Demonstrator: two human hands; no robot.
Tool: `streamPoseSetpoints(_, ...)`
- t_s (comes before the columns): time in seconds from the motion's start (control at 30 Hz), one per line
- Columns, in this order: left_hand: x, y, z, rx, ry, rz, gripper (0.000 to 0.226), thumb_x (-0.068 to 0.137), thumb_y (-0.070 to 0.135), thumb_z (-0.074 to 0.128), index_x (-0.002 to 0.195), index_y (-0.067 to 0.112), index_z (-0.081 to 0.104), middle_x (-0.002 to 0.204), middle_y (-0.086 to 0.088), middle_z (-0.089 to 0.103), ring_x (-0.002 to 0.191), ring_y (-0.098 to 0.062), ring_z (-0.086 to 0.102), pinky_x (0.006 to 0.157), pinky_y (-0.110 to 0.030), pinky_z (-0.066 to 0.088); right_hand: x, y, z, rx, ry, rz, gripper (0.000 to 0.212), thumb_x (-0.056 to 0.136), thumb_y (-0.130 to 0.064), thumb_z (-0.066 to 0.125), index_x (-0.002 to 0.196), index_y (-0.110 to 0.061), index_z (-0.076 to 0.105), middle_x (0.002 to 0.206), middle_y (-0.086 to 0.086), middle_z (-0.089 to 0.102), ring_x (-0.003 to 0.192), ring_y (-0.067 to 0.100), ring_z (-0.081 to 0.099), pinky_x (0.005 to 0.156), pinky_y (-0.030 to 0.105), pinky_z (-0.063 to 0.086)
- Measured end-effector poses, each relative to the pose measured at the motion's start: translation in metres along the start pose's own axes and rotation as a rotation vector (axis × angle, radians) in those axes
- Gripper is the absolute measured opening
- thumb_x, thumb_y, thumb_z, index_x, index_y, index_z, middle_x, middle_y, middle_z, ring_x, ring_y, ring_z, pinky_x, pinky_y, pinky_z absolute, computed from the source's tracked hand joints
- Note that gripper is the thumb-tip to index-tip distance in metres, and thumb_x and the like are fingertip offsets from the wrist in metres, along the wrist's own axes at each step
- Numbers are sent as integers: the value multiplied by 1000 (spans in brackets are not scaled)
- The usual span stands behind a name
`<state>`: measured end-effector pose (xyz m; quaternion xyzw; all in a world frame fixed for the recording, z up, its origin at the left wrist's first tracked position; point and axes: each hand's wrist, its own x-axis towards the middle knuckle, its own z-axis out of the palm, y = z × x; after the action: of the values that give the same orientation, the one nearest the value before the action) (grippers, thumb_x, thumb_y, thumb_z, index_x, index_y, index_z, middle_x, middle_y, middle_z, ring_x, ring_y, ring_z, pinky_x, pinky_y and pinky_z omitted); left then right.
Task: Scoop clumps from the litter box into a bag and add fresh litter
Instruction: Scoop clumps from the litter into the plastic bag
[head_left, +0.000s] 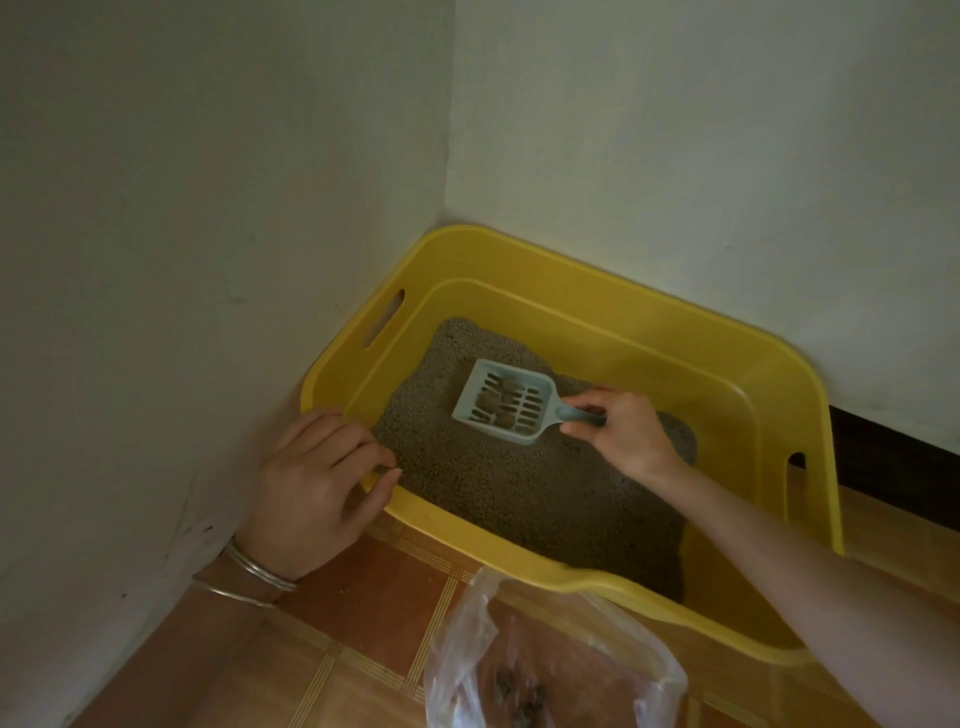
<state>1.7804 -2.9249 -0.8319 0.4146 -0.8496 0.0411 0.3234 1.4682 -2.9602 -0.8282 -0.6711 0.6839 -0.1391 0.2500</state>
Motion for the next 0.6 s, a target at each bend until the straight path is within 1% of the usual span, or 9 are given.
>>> streamPoseSetpoints(0.07, 0, 1, -2, -4, -15, 7, 20, 86, 26, 61, 74, 14, 72, 73, 1, 63, 73, -19, 59, 88, -33, 43, -13, -2, -11, -10, 16, -2, 31, 79, -22, 71, 110, -19, 67, 105, -5, 65, 84, 5, 53, 78, 17, 39)
streamPoseSetpoints(0.13, 0, 1, -5, -13, -32, 16, 19, 86, 26, 61, 76, 14, 71, 77, 1, 64, 76, -19, 58, 85, -31, 43, -31, -5, -29, -53, 41, -25, 31, 78, -22, 71, 109, -22, 67, 97, -12, 60, 79, 0, 51, 69, 10, 36)
streamPoseSetpoints(0.17, -1, 2, -6, -15, -47, 21, 19, 86, 27, 61, 77, 14, 71, 79, 1, 64, 78, -19, 58, 84, -31, 43, -42, -7, -39, -62, 54, -27, 31, 78, -22, 72, 108, -22, 67, 94, -13, 58, 78, -1, 51, 66, 9, 36)
streamPoseSetpoints(0.2, -2, 2, -8, -17, -65, 24, 19, 86, 27, 60, 78, 14, 71, 81, 1, 65, 80, -19, 59, 83, -31, 43, -55, -8, -51, -52, 59, -19, 30, 77, -22, 73, 107, -22, 68, 93, -14, 59, 78, -1, 52, 67, 10, 37)
streamPoseSetpoints(0.27, -5, 6, -10, -26, -103, 28, 19, 87, 28, 59, 82, 15, 71, 85, 1, 66, 84, -20, 60, 85, -33, 44, -80, -8, -73, -4, 64, -4, 30, 74, -21, 75, 104, -23, 69, 94, -12, 63, 85, 4, 58, 73, 16, 42)
streamPoseSetpoints(0.37, -6, 12, -14, -22, -165, 48, 22, 88, 30, 55, 84, 15, 71, 89, 2, 67, 88, -21, 62, 85, -35, 45, -122, -10, -101, 41, 54, -15, 30, 69, -23, 76, 98, -28, 70, 94, -12, 66, 88, 2, 60, 73, 10, 44)
streamPoseSetpoints(0.47, -3, 18, -19, -6, -234, 65, 25, 88, 34, 51, 87, 17, 70, 92, 3, 67, 90, -20, 62, 85, -32, 41, -163, -22, -118, 51, 3, -42, 30, 67, -25, 76, 92, -38, 68, 85, -17, 66, 86, -3, 59, 72, 7, 43)
streamPoseSetpoints(0.57, -7, 31, -22, -49, -306, 114, 27, 89, 33, 49, 93, 18, 70, 97, 2, 67, 96, -19, 61, 85, -30, 39, -195, -35, -120, 21, -36, -88, 33, 65, -27, 75, 93, -42, 65, 96, -23, 61, 87, -3, 59, 74, 10, 44)
streamPoseSetpoints(0.6, -11, 38, -23, -78, -322, 143, 27, 89, 33, 49, 96, 17, 69, 100, 2, 67, 99, -18, 60, 86, -29, 39, -204, -38, -117, 22, -47, -98, 33, 65, -29, 74, 95, -41, 65, 96, -23, 61, 87, -3, 59, 75, 11, 44)
